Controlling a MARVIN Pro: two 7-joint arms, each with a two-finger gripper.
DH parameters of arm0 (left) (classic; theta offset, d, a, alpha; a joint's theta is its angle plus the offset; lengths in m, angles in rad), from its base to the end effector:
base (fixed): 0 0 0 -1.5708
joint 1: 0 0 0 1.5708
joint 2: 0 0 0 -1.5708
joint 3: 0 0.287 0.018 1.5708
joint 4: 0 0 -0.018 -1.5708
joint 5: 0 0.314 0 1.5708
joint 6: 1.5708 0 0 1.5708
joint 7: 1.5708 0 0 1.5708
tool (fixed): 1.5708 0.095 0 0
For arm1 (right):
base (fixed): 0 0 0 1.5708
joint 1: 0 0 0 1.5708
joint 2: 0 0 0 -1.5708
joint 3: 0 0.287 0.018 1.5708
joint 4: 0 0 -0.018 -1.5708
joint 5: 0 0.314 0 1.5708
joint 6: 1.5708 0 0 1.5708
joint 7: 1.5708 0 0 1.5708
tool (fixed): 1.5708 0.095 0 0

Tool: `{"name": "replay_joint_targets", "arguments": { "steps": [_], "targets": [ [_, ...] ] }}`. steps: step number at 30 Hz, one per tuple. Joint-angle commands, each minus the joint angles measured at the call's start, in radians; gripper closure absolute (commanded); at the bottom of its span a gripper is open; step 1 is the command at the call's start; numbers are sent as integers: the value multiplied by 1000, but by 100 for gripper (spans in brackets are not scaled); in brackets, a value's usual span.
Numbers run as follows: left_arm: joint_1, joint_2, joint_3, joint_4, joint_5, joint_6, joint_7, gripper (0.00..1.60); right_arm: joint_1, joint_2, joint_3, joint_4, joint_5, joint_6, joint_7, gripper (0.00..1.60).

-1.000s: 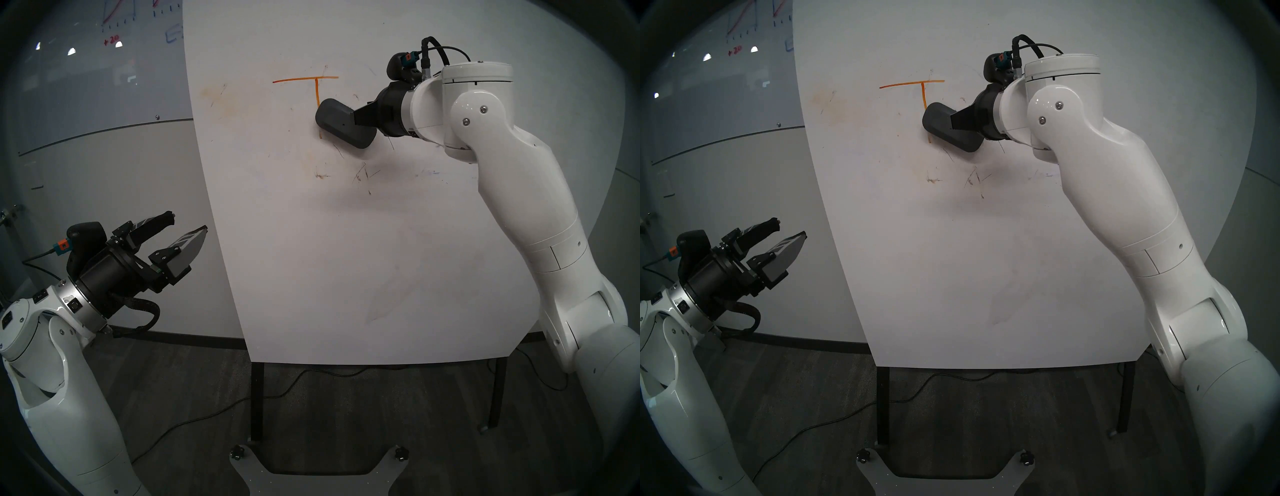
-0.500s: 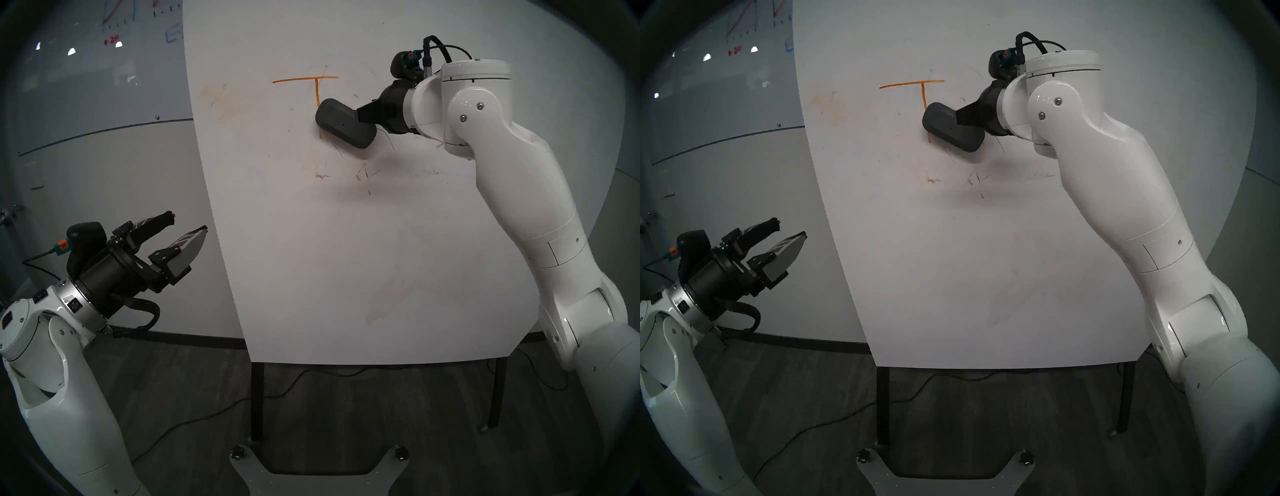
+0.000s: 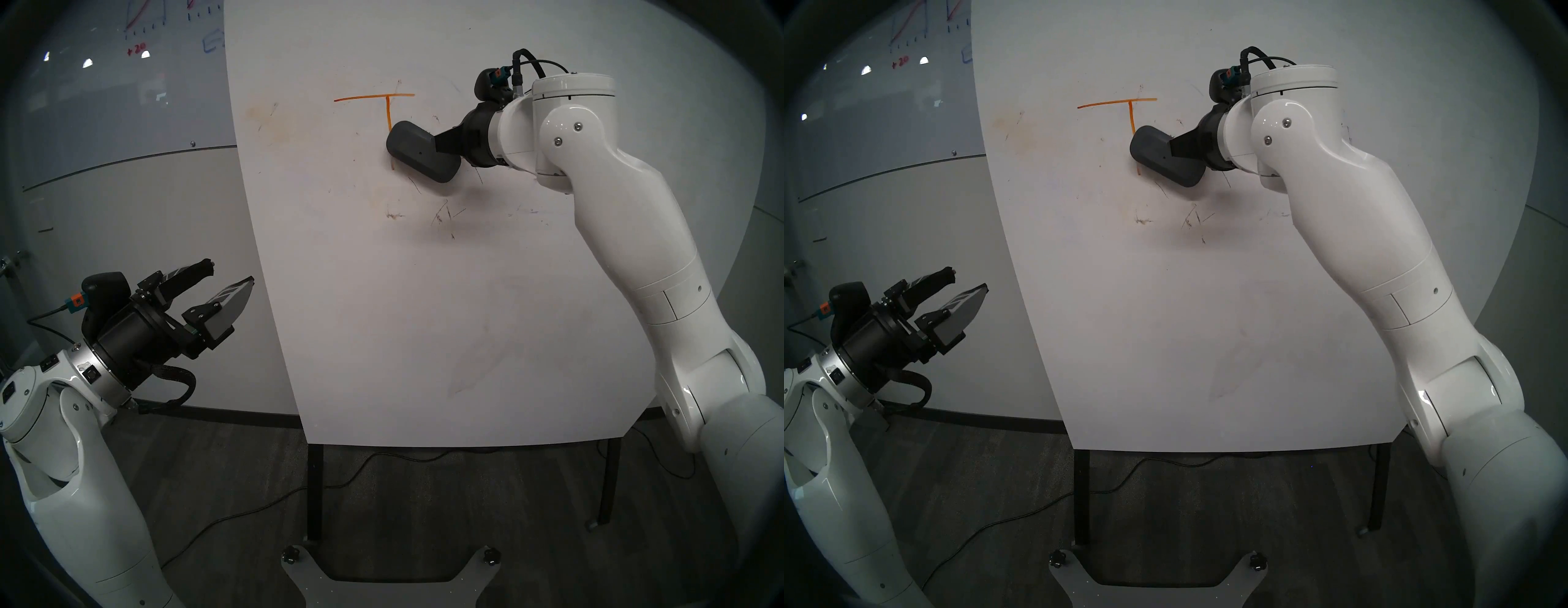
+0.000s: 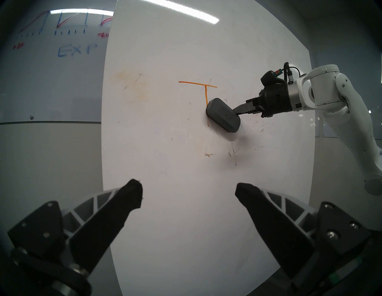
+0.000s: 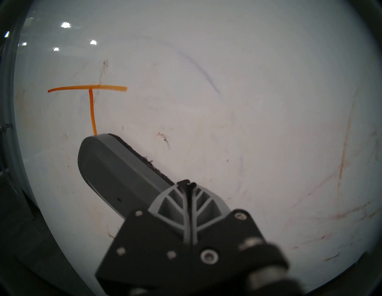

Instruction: Erase all marks on the whiteboard with the eraser

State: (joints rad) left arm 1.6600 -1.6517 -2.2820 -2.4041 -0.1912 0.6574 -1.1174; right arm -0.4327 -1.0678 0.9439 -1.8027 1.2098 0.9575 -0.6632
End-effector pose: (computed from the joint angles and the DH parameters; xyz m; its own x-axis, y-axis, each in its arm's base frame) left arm 0.2571 0.1055 -0.0801 -0.1353 0.0855 0.9871 -0.5004 -0.8657 0.0064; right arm 0.4709 0.0819 0.1043 0.0815 0.1889 0.9786 0.2876 -0.9446 0.1584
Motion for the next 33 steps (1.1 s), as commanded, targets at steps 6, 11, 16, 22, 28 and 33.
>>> {"name": "replay_joint_targets", "arguments": {
  "steps": [6,11,16,22,28,33],
  "targets": [
    [0,1,1,-12,-3,0,1,0,14,-24,-7,-4,39,2,-58,160],
    [0,2,1,-12,-3,0,1,0,9,-29,-16,-4,54,2,-82,160],
    [0,1,1,-12,-3,0,1,0,7,-32,-26,-4,68,2,-102,160],
    [0,1,1,-12,-3,0,1,0,4,-35,-37,-4,85,2,-124,160],
    [0,1,1,-12,-3,0,1,0,1,-38,-46,-4,99,2,-139,160],
    [0,1,1,-12,-3,0,1,0,0,-43,-53,-4,110,2,-150,160]
  ]
}}
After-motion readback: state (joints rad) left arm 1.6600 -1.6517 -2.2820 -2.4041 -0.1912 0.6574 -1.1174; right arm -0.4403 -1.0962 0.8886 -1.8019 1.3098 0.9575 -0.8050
